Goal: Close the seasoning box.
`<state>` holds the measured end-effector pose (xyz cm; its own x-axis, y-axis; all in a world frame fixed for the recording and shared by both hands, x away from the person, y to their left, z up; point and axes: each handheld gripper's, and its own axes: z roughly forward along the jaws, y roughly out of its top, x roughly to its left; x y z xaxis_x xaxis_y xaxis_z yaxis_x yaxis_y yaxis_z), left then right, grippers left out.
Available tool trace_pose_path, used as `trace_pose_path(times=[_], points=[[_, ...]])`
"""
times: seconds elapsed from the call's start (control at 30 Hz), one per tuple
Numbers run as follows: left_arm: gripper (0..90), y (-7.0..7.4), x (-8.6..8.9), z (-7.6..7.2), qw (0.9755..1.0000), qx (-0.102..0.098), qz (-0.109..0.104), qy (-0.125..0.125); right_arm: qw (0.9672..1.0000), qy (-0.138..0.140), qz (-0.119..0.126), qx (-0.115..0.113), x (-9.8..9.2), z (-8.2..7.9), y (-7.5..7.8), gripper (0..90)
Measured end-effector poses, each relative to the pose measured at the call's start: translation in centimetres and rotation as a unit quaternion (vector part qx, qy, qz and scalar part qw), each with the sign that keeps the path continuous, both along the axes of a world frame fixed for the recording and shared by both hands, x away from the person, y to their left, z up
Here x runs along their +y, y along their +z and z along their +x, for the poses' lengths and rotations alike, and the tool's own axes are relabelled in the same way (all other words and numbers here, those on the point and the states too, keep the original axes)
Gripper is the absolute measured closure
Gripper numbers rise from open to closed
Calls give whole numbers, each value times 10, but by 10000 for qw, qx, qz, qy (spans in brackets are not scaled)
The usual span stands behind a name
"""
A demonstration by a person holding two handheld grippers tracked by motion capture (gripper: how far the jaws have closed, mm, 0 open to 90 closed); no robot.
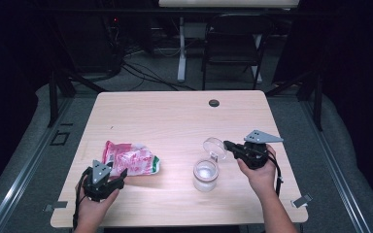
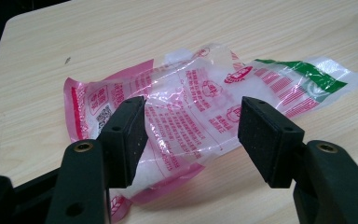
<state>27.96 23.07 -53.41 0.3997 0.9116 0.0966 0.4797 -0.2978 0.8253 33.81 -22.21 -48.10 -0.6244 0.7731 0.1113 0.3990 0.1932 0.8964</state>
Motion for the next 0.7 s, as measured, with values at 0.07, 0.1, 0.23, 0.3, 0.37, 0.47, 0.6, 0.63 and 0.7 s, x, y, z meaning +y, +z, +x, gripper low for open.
trace_pose_path(times=[0.07,0.1,0.23,0.3,0.37,0.47,0.6,0.63,0.7], points=[[411,0,-2,2,10000,-23,-29,-27,10000,81,-49,4,5,-4,-1,900],[411,0,-2,2,10000,-23,-29,-27,10000,81,-49,4,5,-4,-1,900],[412,0,-7,7,9999,-13,8,-136,9998,182,-123,13,11,-10,-2,900],[412,0,-10,10,9998,-13,-17,-191,9994,322,-97,65,16,-15,-4,900],[413,0,-13,12,9997,-12,-38,-226,9991,380,-197,58,20,-18,-6,900],[414,0,-15,15,9996,-46,-54,-284,9989,428,-187,45,22,-24,-6,895],[414,1,-19,19,9994,-33,-95,-337,9987,459,-188,63,23,-28,-7,885],[414,1,-19,19,9994,-33,-95,-337,9987,459,-188,63,23,-28,-7,885],[414,0,-21,21,9992,-21,-106,-383,9989,434,-177,53,21,-30,-9,873]])
